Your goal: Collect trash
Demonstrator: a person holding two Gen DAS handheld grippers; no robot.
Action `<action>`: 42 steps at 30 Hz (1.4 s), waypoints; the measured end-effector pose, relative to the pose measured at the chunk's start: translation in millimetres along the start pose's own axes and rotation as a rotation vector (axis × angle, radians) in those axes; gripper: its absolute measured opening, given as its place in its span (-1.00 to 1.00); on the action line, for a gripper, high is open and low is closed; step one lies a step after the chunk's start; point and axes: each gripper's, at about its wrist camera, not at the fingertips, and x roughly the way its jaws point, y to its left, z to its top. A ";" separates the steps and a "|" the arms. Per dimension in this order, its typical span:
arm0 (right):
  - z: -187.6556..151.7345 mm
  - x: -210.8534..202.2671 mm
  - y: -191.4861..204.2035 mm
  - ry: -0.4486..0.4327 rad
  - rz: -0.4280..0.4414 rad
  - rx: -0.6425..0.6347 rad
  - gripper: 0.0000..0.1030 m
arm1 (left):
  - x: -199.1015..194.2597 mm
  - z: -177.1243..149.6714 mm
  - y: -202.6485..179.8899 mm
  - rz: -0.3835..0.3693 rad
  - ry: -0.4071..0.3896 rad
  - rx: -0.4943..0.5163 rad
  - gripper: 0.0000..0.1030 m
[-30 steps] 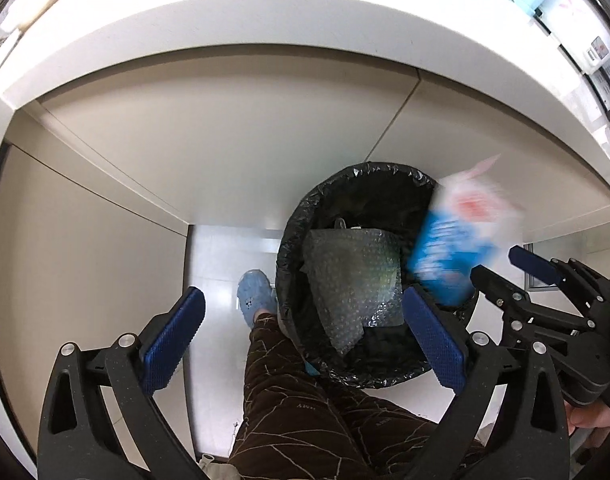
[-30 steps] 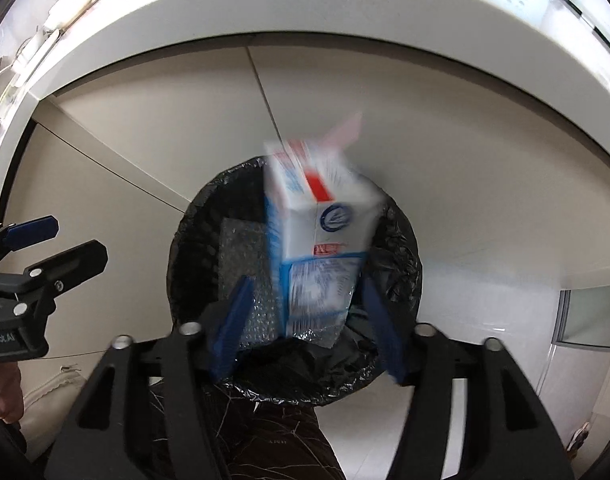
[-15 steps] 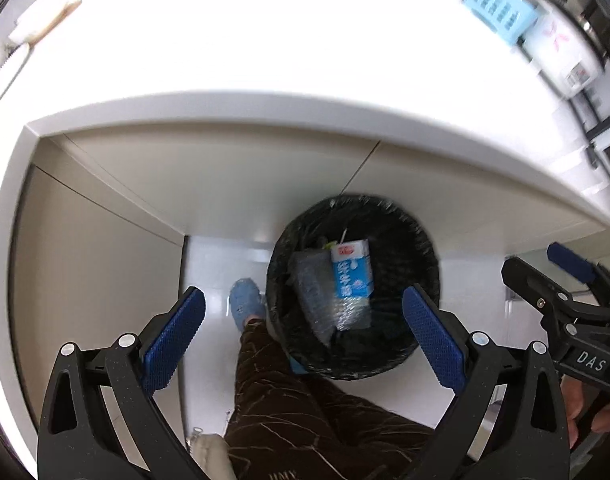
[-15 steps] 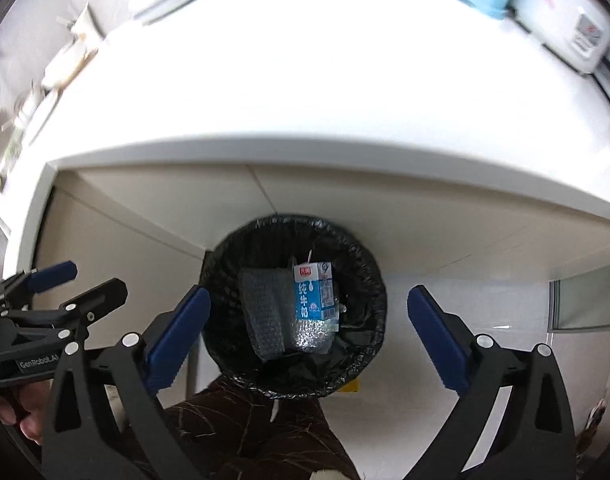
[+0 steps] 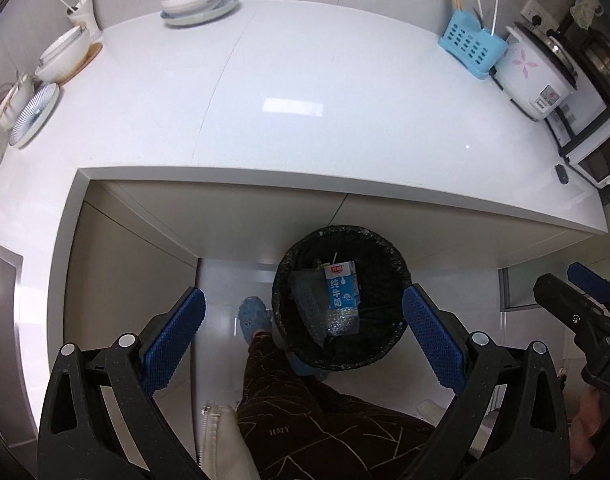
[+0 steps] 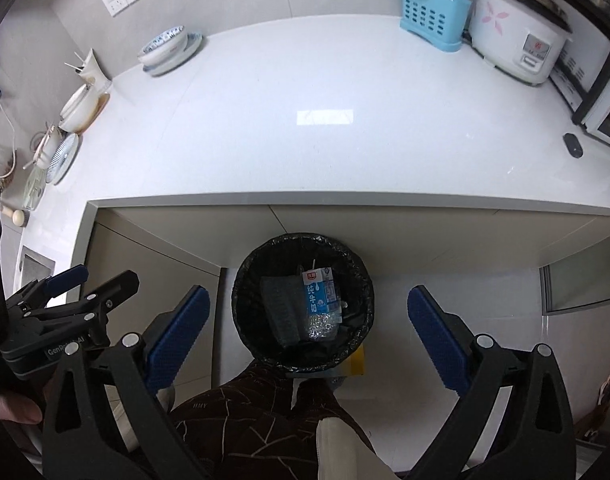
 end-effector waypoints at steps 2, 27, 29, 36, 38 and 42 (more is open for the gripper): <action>0.4 -6.8 -1.7 -0.003 0.002 -0.008 0.85 | -3.4 -2.0 -1.5 -0.010 0.006 0.008 0.88; -4.3 -4.7 -11.7 -0.010 -0.066 -0.008 0.85 | -14.2 -2.2 -8.5 -0.021 -0.002 0.028 0.88; -4.1 -3.8 -12.2 -0.007 -0.067 -0.009 0.85 | -15.0 -1.8 -9.5 -0.019 -0.004 0.027 0.88; -4.3 -1.8 -13.7 -0.005 -0.059 0.002 0.85 | -16.4 0.7 -9.9 -0.016 -0.009 0.031 0.88; -4.2 -1.5 -13.5 -0.007 -0.064 0.002 0.85 | -16.5 0.7 -10.8 -0.013 -0.010 0.037 0.88; -5.0 -1.5 -12.7 -0.005 -0.063 0.004 0.85 | -15.6 1.3 -10.2 -0.014 -0.006 0.038 0.88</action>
